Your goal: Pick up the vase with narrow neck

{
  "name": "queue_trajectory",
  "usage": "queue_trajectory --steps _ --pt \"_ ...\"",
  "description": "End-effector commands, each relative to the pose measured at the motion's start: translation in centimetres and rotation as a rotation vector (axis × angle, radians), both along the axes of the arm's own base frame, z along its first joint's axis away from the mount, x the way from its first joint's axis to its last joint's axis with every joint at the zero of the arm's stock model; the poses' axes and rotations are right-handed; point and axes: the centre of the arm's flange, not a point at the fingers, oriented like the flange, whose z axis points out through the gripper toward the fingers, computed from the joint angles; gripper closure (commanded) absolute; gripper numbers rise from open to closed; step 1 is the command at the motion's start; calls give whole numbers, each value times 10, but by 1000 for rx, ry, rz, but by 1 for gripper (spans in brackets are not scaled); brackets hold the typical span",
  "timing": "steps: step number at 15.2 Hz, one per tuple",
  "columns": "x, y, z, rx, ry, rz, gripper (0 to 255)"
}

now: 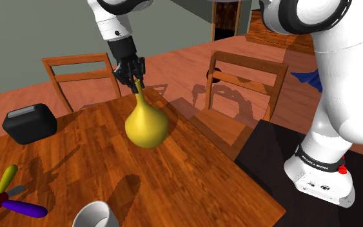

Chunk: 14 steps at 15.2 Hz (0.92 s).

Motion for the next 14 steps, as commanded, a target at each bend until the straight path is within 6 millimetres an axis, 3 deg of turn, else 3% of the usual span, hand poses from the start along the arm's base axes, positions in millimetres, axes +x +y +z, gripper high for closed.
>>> queue_trajectory --steps 1,12,14 --pt "-1 0 11 1 -1 0 255" --pt "-1 0 69 1 -1 0 255" --pt "-1 0 70 1 -1 0 255"
